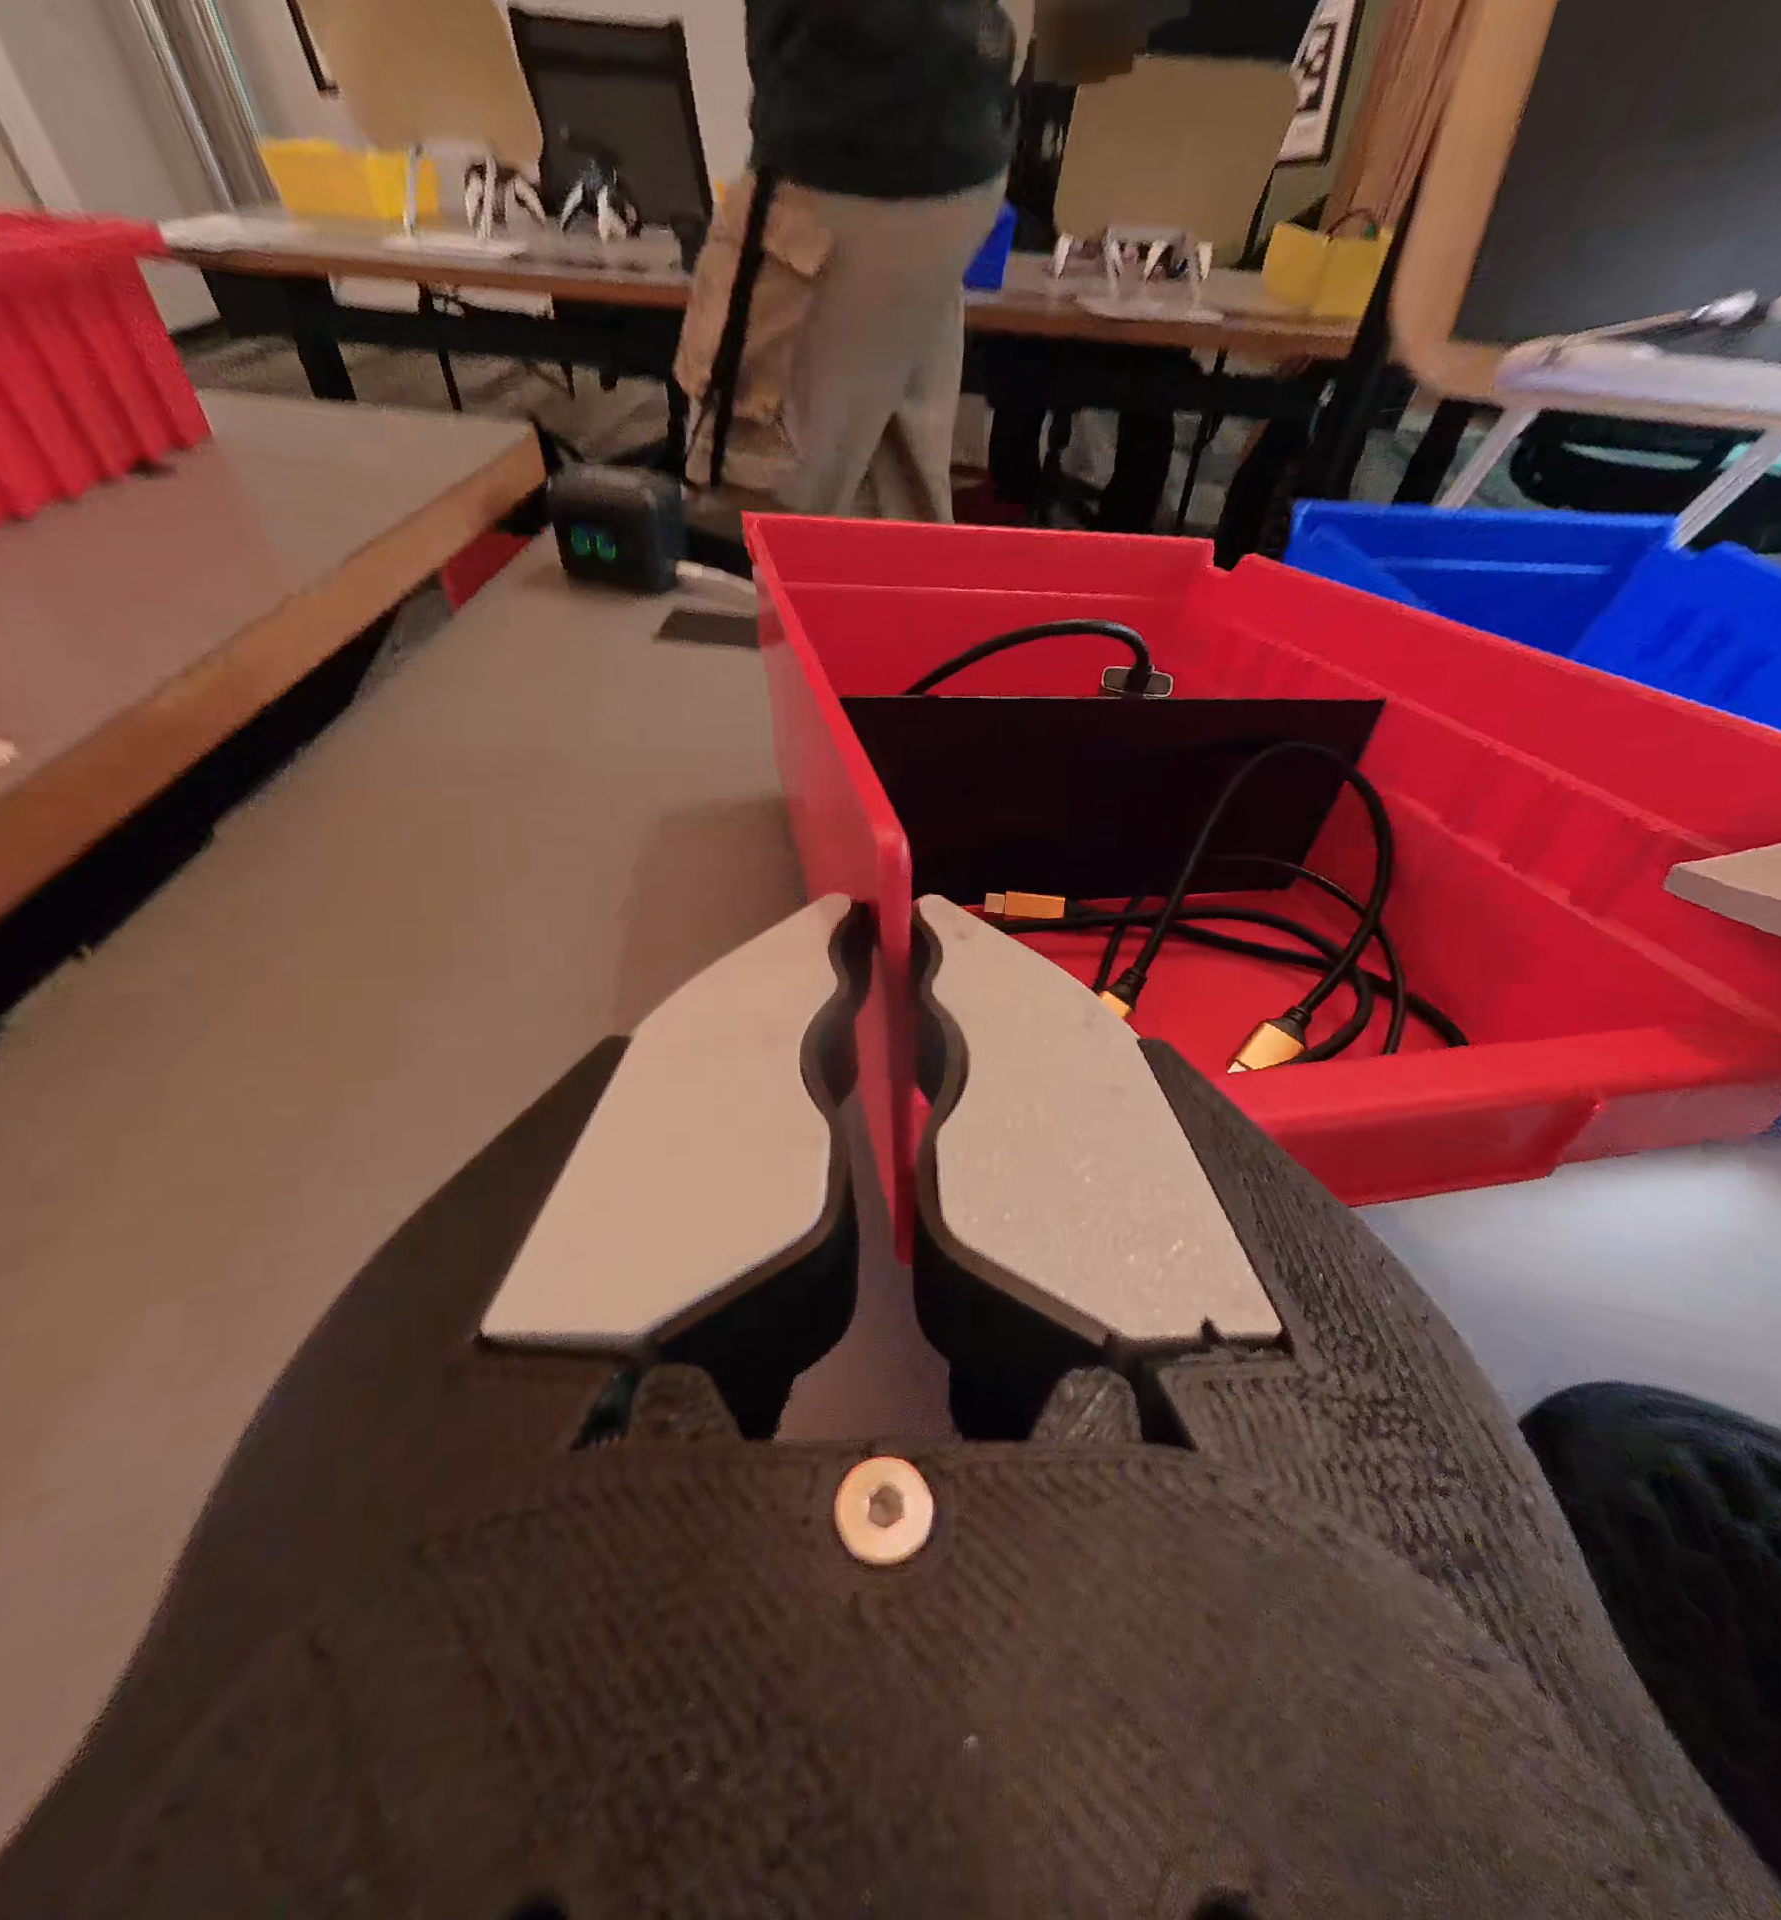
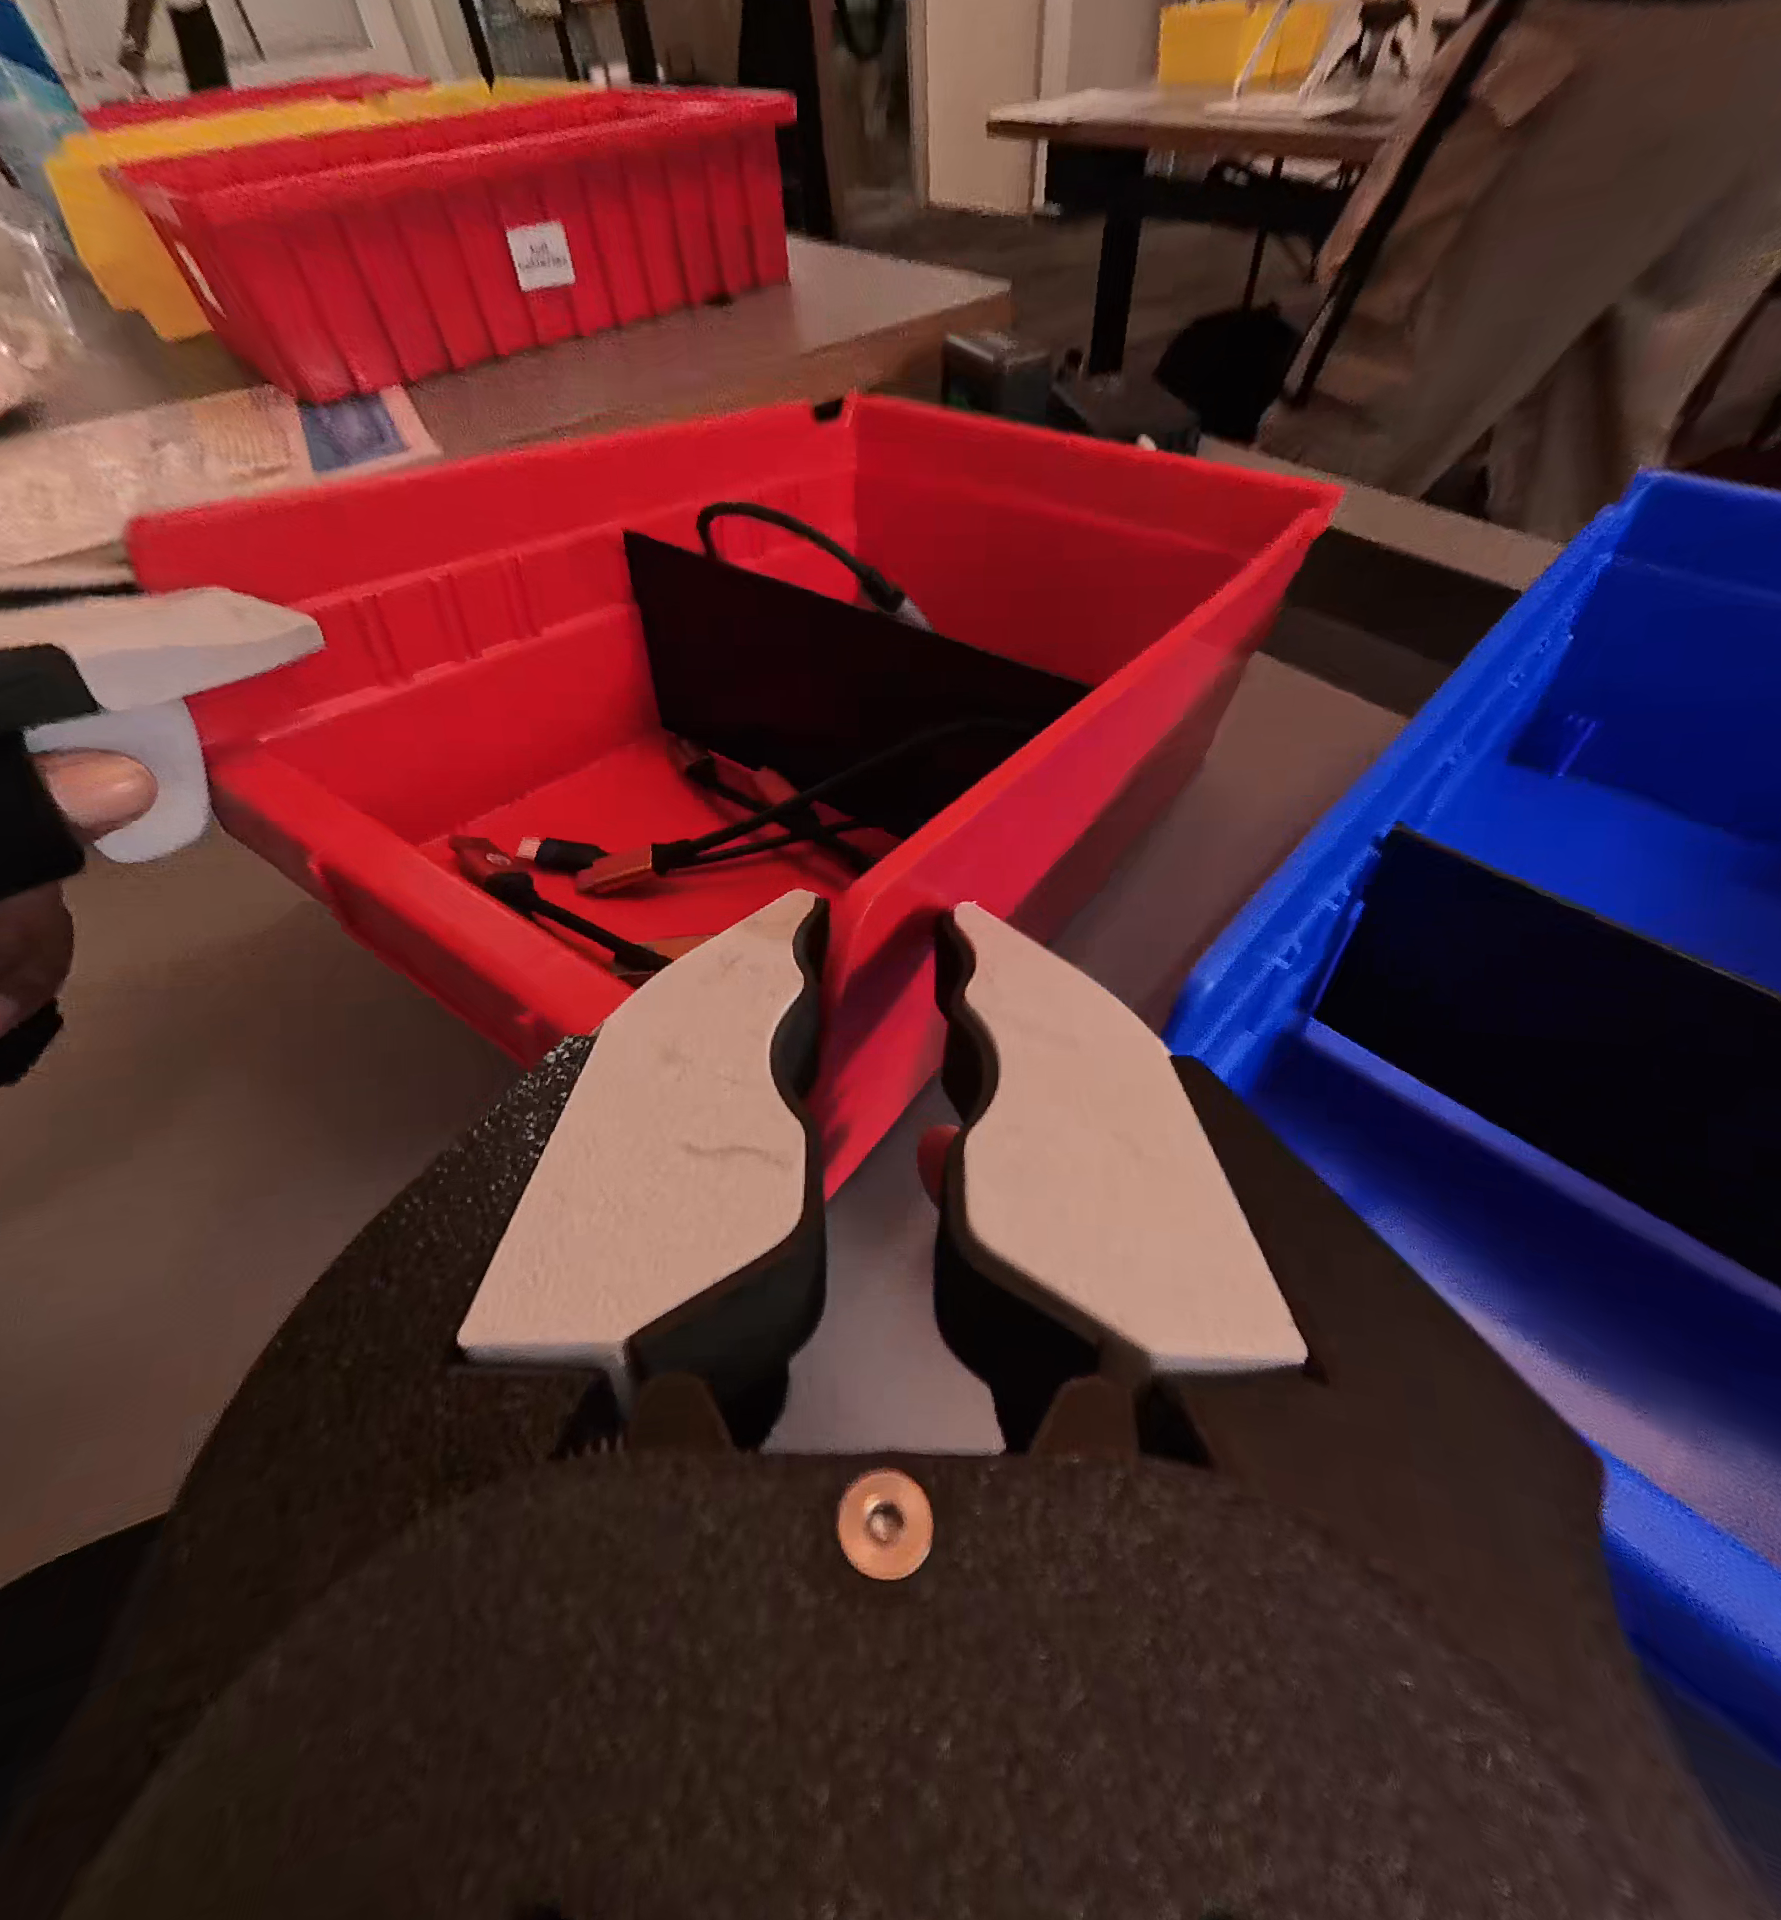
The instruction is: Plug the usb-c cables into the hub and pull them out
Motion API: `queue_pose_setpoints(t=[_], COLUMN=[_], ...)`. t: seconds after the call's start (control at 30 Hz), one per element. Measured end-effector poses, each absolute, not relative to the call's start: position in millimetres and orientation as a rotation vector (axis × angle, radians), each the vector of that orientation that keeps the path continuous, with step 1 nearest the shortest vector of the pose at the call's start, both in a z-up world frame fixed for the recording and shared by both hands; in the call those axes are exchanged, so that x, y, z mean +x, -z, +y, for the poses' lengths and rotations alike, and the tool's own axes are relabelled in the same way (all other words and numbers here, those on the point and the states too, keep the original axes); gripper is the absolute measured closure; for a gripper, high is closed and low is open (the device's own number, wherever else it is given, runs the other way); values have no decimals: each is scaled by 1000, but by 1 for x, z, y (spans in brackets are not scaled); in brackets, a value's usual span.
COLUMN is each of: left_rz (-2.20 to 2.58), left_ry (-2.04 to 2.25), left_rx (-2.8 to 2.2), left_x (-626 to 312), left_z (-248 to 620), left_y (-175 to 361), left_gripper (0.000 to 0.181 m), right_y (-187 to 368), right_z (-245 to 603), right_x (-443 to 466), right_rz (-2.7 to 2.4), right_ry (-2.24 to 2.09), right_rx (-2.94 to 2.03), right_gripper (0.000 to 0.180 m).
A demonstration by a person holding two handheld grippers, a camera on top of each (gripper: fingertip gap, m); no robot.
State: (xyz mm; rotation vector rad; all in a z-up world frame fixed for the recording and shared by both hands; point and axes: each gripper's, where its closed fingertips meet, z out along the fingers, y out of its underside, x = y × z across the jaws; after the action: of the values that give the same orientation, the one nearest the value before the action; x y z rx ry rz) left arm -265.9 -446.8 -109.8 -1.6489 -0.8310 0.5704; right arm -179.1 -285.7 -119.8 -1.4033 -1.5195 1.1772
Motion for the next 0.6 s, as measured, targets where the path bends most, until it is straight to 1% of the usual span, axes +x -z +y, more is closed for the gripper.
queue_pose_setpoints(t=[0.13, 0.2, 0.27, 0.33, 0.4, 0.47, 0.6], left_rz=[-863, -841, -784, -705, -571, -369, -9], left_ry=[-542, -462, -345, -423, -599, -597, -399], left_rx=[-1584, -1612, -1704, -1700, -1750, -1896, -2279], left_x=[-274, -272, -265, -263, -259, -240, -199], left_z=[-438, -427, -416, -422, -430, -416, -379], left_y=[134, 141, 149, 132, 109, 100, 132], left_gripper=[175, 173, 157, 150, 147, 150, 135], right_y=[139, 143, 135, 124, 118, 123, 161], right_z=[-276, -270, -263, -248, -218, -188, -164], right_x=[-184, -172, -148, -119, -99, -89, -85], right_rz=[-1619, -1727, -1791, -1881, -1953, -2064, -2372], right_ry=[-1052, -1052, -1111, -1111, -979, -781, -454], right_rx=[-1337, -1332, -1298, -1233, -1167, -1101, -888], right_gripper=[160, 160, 160, 153, 148, 142, 128])
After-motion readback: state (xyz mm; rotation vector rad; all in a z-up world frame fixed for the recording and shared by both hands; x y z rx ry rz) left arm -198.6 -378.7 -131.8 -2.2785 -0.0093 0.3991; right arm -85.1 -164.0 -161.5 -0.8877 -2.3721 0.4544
